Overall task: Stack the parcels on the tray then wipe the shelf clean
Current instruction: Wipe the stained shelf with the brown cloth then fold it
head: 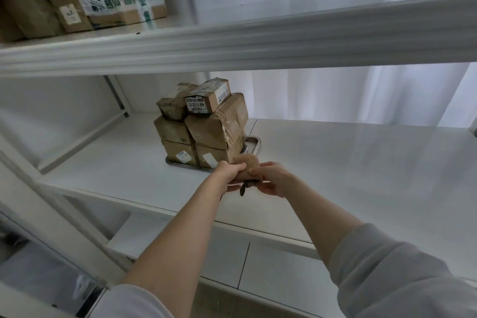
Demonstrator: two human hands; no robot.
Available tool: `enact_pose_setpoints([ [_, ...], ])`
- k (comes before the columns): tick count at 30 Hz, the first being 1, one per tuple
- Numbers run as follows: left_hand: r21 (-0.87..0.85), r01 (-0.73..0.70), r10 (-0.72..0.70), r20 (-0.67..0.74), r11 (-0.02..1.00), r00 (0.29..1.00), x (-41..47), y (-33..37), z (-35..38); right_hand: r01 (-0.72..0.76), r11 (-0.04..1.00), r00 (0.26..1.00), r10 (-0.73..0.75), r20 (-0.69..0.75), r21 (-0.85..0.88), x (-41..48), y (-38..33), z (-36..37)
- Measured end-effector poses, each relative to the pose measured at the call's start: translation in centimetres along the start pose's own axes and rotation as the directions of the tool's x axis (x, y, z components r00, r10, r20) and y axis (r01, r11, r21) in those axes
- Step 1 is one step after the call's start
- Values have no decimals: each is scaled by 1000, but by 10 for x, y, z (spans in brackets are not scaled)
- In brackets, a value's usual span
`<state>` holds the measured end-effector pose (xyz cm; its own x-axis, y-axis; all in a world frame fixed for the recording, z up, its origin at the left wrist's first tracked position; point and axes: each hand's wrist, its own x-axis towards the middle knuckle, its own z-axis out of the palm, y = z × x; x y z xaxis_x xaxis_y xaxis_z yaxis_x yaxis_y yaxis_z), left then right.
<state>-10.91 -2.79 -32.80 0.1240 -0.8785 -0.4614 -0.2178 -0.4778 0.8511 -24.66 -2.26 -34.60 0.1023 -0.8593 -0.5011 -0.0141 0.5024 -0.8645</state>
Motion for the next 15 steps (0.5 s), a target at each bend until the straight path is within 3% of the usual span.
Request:
enact_pose_setpoints([
  [3, 25, 2, -3, 35, 1000, 999, 12, 3, -13, 28, 998, 995, -22, -97, 60, 9, -7, 11],
  [6, 31, 65, -65, -15, 997, 998, 32, 3, -42, 94, 988, 950, -53, -306, 120, 28, -14, 19],
  [9, 67, 95, -86, -128, 993, 988, 52, 2, -83, 149, 983, 873, -80, -481, 106, 46, -19, 28],
  [15, 200, 125, -45, -365, 972, 930, 101, -4, -154, 176, 984, 766, -128, -630, 13, 73, -31, 61],
])
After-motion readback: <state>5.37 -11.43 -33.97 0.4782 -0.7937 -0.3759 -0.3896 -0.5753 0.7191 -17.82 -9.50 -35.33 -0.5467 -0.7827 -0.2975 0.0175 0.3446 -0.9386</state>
